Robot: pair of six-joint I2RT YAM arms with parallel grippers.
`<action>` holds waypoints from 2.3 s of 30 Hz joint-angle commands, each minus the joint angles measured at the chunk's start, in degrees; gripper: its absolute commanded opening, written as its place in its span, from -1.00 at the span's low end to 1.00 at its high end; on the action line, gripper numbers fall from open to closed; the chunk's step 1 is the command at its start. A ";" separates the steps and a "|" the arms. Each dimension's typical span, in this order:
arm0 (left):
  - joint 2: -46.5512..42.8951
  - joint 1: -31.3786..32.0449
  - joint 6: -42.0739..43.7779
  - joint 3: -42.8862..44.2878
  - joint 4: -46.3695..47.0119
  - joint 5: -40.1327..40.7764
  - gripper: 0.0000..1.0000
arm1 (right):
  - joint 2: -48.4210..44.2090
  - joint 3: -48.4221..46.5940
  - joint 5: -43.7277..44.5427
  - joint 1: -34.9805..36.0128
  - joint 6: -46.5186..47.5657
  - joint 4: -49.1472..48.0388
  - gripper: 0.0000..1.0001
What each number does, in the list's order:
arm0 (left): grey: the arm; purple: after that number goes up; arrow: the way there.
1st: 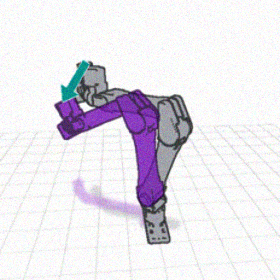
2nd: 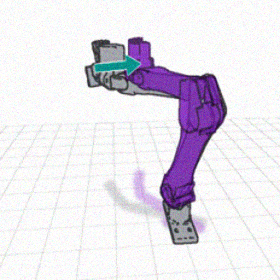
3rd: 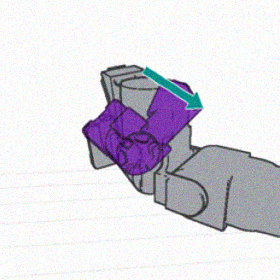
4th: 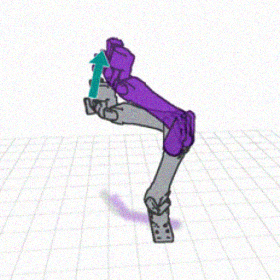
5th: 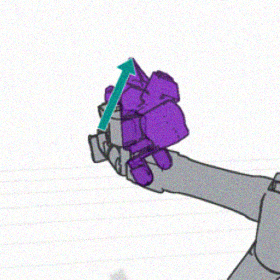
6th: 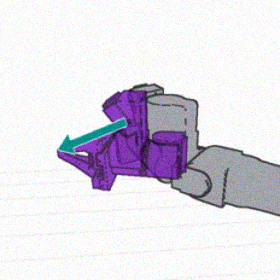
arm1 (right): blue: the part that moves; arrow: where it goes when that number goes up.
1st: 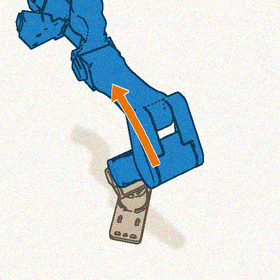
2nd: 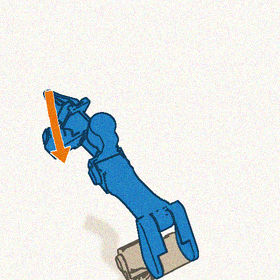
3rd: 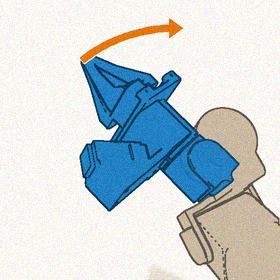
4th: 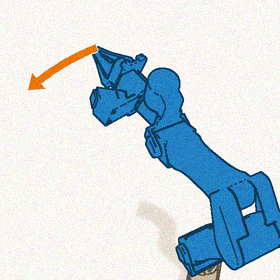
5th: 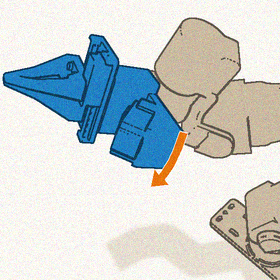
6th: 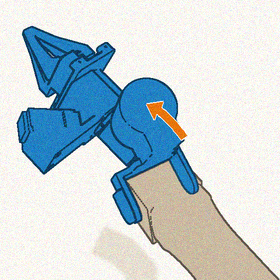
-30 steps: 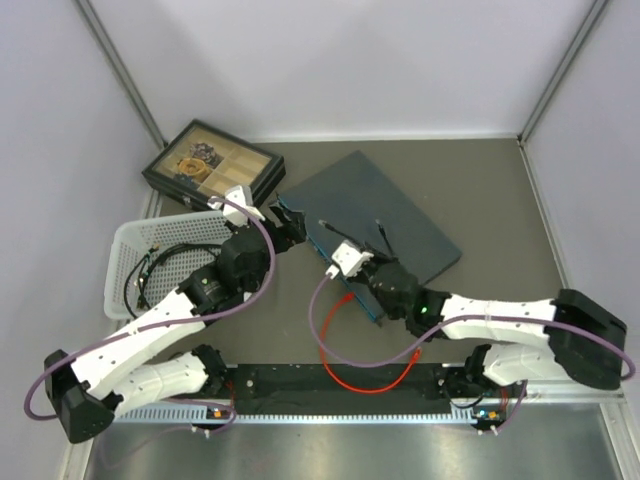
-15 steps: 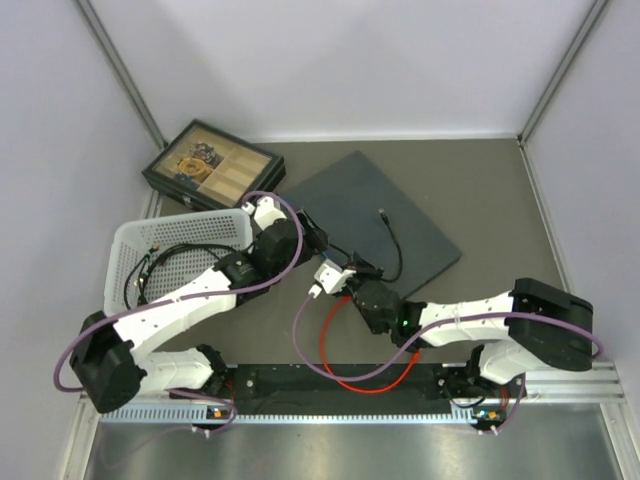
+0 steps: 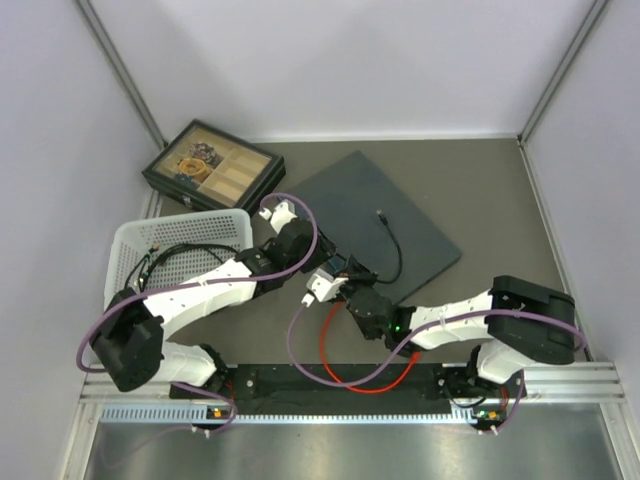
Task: Insert the plug into the switch port
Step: Adjust the connector.
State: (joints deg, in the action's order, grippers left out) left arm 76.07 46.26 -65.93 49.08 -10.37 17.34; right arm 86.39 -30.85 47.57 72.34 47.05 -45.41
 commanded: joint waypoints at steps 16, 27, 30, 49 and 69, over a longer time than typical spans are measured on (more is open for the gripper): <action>-4.79 -5.81 9.49 -4.69 15.26 -5.02 -1.00 | -10.52 -4.74 -9.74 0.62 -13.52 26.80 0.30; -4.62 -19.54 22.07 -3.47 18.73 -36.47 -1.00 | -34.78 -7.99 -42.63 -19.84 -36.22 46.71 0.67; -4.36 -19.98 24.62 -3.03 18.63 -42.80 -1.00 | -35.33 -9.49 -52.63 -26.97 -42.64 46.47 0.67; 2.68 -19.81 30.23 2.15 19.43 -68.23 -1.00 | -22.76 -14.13 -96.95 -49.31 -43.22 33.79 0.61; 5.31 -17.17 36.84 8.05 7.48 -72.54 -1.00 | -17.92 -26.45 -96.88 -47.38 4.18 58.59 0.56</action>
State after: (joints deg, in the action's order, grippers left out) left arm 80.55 27.83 -31.73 53.98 -0.69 -52.58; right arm 68.16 -53.45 -46.65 24.14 41.36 11.66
